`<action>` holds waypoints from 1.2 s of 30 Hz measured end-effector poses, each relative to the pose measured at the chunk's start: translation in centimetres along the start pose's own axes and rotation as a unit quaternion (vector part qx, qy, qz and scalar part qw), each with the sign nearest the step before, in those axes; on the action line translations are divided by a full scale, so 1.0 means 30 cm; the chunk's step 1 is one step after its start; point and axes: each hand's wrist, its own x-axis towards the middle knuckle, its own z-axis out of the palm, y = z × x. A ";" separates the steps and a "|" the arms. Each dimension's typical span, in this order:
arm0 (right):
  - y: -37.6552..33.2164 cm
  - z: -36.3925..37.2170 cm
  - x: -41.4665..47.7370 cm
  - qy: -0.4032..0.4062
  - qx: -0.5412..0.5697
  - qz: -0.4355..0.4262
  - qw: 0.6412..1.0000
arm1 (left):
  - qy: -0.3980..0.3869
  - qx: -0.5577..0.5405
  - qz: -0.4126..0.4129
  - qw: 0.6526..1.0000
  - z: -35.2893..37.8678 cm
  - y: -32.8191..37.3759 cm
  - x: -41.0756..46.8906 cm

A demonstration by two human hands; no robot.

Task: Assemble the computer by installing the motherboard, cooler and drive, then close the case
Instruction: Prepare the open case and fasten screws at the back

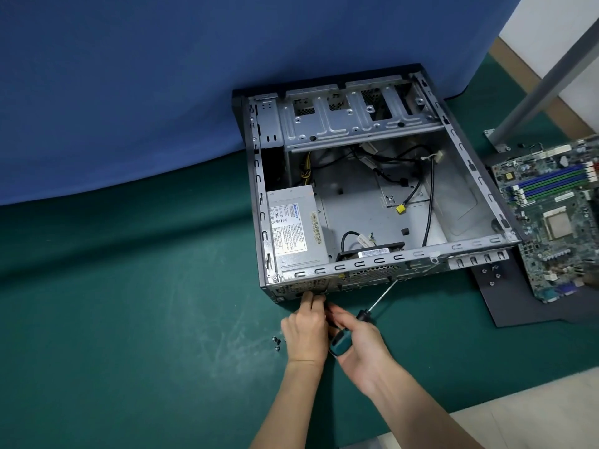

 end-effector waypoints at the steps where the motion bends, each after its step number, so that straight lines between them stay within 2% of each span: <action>1: -0.001 0.004 0.001 -0.006 -0.001 0.005 1.000 | -0.006 0.000 -0.005 1.000 -0.001 -0.001 0.001; 5: -0.005 0.016 0.002 -0.024 -0.005 0.007 1.000 | -0.012 0.012 -0.015 1.000 -0.002 -0.011 0.003; 7: 0.001 0.014 0.003 -0.002 -0.023 -0.015 1.000 | -0.008 0.010 -0.036 0.999 0.004 -0.010 0.003; 10: 0.013 -0.018 0.002 0.082 -0.123 -0.059 0.987 | -0.006 -0.015 -0.081 0.997 0.023 -0.003 0.001; 13: 0.012 -0.072 -0.008 0.115 -0.245 -0.080 0.959 | 0.018 -0.081 -0.142 0.986 0.032 0.002 0.001; 18: 0.024 -0.133 -0.033 0.115 -0.360 -0.089 0.921 | 0.020 -0.209 -0.284 0.936 0.054 0.010 0.001; 23: 0.034 -0.166 -0.053 0.125 -0.458 -0.104 0.874 | 0.043 -0.326 -0.391 0.860 0.058 0.027 0.025; 27: 0.033 -0.166 -0.071 0.121 -0.534 -0.135 0.826 | 0.038 -0.385 -0.443 0.809 0.055 0.035 0.032; 31: 0.025 -0.168 -0.095 0.101 -0.606 -0.160 0.773 | 0.033 -0.413 -0.458 0.786 0.059 0.043 0.039; 36: 0.008 -0.166 -0.120 0.067 -0.644 -0.180 0.741 | 0.032 -0.493 -0.504 0.709 0.041 0.049 0.053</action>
